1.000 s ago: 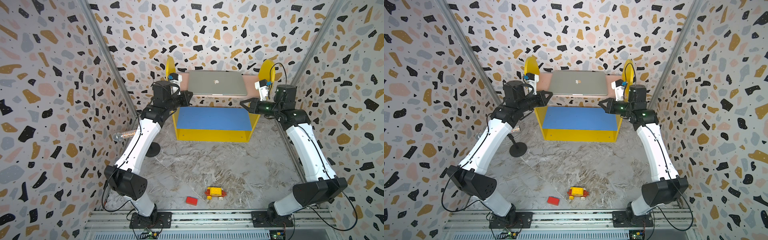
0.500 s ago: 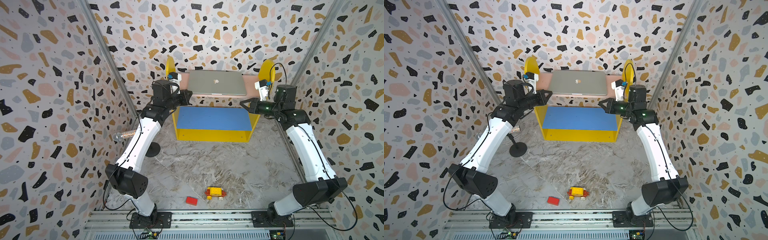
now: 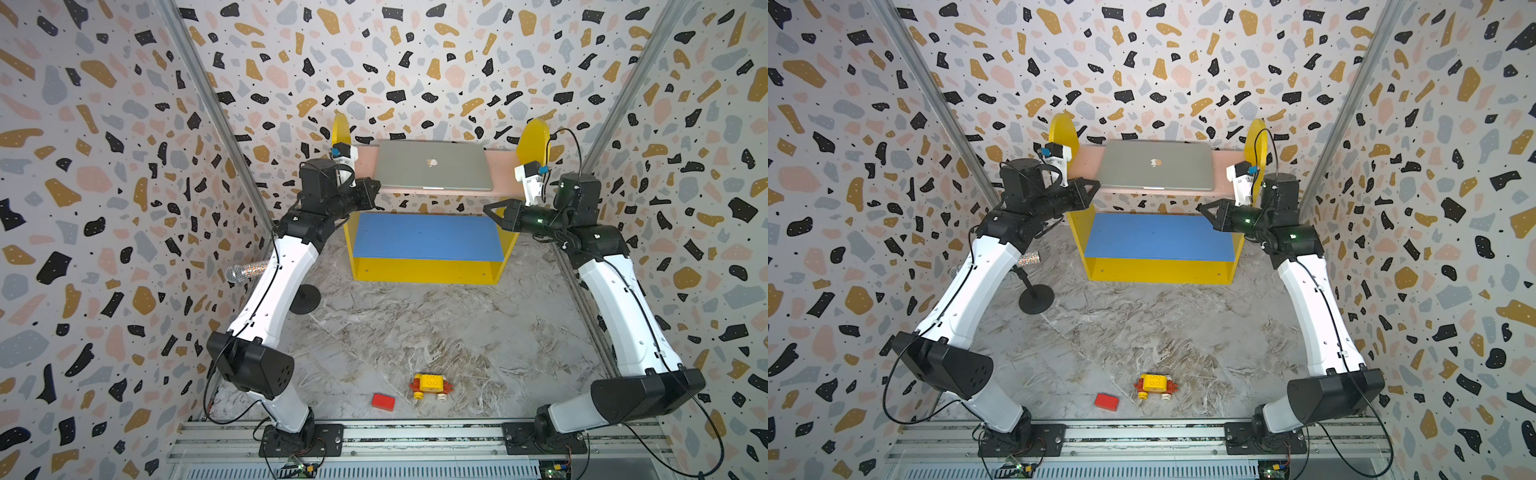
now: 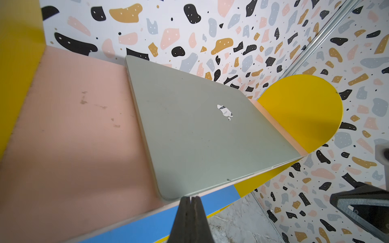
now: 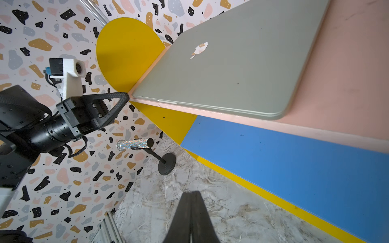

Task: Close the laptop lid and set it aside
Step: Place the laptop on the shelf, then reset both arms

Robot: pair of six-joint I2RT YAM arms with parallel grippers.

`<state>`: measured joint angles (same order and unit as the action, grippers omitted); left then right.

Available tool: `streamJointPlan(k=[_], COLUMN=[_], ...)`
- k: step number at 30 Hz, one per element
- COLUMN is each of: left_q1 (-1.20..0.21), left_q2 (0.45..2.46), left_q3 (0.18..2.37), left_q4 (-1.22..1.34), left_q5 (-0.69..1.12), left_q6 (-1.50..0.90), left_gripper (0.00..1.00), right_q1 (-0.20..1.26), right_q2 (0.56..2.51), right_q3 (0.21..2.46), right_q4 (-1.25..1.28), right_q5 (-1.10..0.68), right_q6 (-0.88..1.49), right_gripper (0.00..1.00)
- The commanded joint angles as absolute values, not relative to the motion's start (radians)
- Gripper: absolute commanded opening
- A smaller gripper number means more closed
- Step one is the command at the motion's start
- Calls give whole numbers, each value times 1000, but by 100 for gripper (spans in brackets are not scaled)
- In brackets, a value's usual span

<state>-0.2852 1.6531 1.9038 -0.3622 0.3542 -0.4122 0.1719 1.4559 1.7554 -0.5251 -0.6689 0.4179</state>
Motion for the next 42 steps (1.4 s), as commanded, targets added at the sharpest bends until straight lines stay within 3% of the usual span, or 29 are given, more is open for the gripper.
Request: streamJointPlan(k=[1,5,8,13,14,15,17,18,19,20,25,33,36,42], left_q1=[-281,-281,-281,-281,-281,-281,-281,-281,-279,-279,-279,-279,-268,-193], left_q2=[1561,1491,1431,1336,1321,1308,1281,1267,1254,1239,1166,1028,1042,1150], left_q3=[1877,1802,1721,1559,1529,1499,1436,1400,1369,1336,1153,711,629,464], left_q4=[-330,-317,-296,-252,-247,-242,-222,-205,-197,-169,-29,370,361,508], left_q5=[357,356,341,289,279,269,246,236,224,209,140,-93,-233,-291], left_q6=[-421,-423,-419,-396,-390,-382,-370,-366,-358,-350,-239,21,50,42], left_gripper=[4,9,18,43,48,55,65,76,97,100,100,100,99,100], right_q1=[166,164,164,165,165,164,165,165,165,164,164,164,165,164], right_q2=[1381,1310,1245,1129,1112,1098,1071,1058,1044,1028,949,888,892,967], right_q3=[1718,1607,1481,1170,1111,1063,973,933,893,846,635,433,367,256], right_q4=[-507,-505,-475,-268,-218,-176,-108,-76,-39,14,229,357,421,631], right_q5=[-629,-539,-456,-378,-371,-363,-338,-323,-311,-295,-185,47,123,233], right_q6=[383,342,339,340,329,314,281,259,238,214,88,-63,-91,-69], right_gripper=[8,14,32,63,89,98,100,100,100,100,100,100,100,100])
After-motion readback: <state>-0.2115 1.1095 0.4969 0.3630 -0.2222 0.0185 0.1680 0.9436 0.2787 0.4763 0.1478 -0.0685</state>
